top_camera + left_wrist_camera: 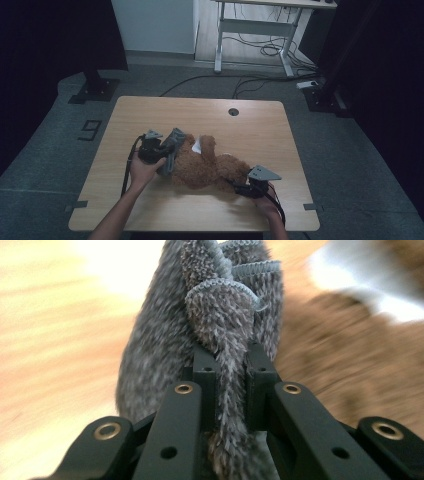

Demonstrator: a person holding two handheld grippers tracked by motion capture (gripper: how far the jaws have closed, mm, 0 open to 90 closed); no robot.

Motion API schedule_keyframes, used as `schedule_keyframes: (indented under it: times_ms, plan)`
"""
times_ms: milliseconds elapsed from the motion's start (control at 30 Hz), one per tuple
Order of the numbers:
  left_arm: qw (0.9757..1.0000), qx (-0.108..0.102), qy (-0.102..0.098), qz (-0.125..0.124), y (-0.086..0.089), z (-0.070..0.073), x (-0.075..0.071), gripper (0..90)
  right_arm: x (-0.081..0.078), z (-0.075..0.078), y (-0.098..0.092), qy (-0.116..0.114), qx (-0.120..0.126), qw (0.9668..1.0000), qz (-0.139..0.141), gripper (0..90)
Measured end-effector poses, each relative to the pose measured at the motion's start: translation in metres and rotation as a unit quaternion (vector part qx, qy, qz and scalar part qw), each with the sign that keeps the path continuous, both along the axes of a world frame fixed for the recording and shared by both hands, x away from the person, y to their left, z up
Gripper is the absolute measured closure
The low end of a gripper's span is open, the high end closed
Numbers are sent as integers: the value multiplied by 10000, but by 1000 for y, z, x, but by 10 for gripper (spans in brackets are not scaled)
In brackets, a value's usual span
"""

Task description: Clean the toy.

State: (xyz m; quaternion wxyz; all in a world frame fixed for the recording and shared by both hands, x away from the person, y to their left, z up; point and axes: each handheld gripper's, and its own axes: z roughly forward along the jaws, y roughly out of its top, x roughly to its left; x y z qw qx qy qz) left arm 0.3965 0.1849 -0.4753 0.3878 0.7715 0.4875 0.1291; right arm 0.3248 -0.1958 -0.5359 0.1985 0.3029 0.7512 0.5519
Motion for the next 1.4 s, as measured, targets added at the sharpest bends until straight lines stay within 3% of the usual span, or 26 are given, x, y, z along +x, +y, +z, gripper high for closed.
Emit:
schedule_keyframes:
  times_ms: [100,167,267,400,567,700,833,900,933,1000,1100,1133,1200,1300,1400]
  plan:
    - [9995,-282,102,33,15,1,-1,796,0,0,-1,-13,-14,10000,42,381]
    - [9990,-447,-1,-24,16,11,-4,796,1,0,-1,-17,-13,10000,59,382]
    - [9976,-575,-263,-269,2,33,-10,796,1,0,-1,-22,-16,10000,64,382]
    - [9936,-616,-549,-776,-37,57,-21,795,0,0,-1,-40,-31,10000,59,382]
    - [9853,-595,-686,-1447,-101,70,-32,792,0,0,-1,-56,-40,9999,79,381]
    - [9800,-389,-630,-1850,-155,64,-34,791,0,0,-1,-100,-47,9999,79,382]
    - [9793,116,-414,-1979,-188,43,-29,790,-2,0,-1,-121,-97,9998,103,382]
    - [9804,132,-347,-1933,-188,33,-26,789,-2,0,-1,-126,-152,9997,110,382]
    - [9816,97,-337,-1876,-183,32,-24,789,-2,0,-1,-119,-171,9997,105,382]
    - [9847,219,-366,-1688,-170,31,-21,791,-3,0,-1,-140,-181,9997,113,383]
    - [9879,-89,-310,-1514,-143,31,-18,795,-3,0,-1,-155,-166,9997,122,386]
    - [9879,-89,-310,-1514,-143,31,-18,796,-3,0,0,-167,-163,9997,117,387]
    - [9882,-221,-482,-1440,-122,38,-22,795,-3,1,1,-179,-187,9996,121,387]
    - [9903,-163,-698,-1191,-101,46,-22,794,-2,0,0,-148,-173,9997,122,388]
    - [9945,-61,-597,-864,-78,43,-13,794,-2,0,0,-136,-145,9997,119,387]
